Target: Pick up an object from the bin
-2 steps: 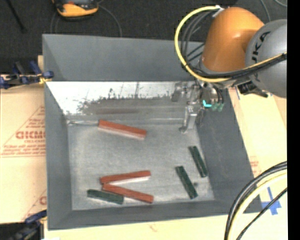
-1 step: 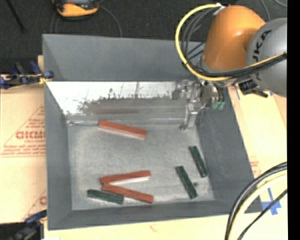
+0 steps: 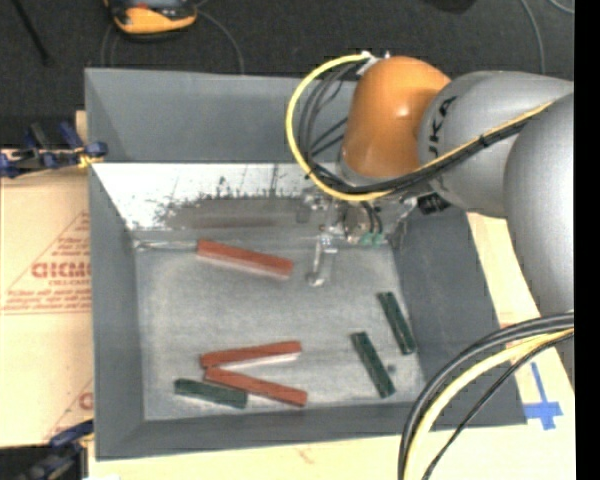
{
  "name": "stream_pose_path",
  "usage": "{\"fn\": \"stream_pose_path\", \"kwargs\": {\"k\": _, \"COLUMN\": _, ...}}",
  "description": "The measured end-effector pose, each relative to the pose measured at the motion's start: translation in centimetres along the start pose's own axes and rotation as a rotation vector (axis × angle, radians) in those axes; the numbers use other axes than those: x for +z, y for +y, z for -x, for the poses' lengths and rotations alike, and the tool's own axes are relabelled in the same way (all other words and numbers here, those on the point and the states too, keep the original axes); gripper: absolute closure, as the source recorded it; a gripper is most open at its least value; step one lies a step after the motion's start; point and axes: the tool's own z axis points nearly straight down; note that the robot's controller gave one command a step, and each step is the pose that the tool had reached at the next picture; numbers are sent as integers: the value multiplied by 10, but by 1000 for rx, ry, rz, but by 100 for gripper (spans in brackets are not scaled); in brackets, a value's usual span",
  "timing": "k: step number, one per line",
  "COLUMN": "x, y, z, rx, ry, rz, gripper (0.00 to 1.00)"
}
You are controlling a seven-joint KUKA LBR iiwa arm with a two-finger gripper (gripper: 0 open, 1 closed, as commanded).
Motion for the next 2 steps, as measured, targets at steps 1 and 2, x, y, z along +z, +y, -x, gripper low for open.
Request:
{"fn": "stream_pose_path", "kwargs": {"k": 1, "x": -12, "y": -46, "z": 1, "rx": 0, "ry": 9, "rz": -2, "gripper": 0}}
{"fn": "stream_pose_path", "kwargs": {"k": 2, "x": -14, "y": -1, "z": 1, "rx": -7, "ry": 4, "rz": -4, "gripper": 0}}
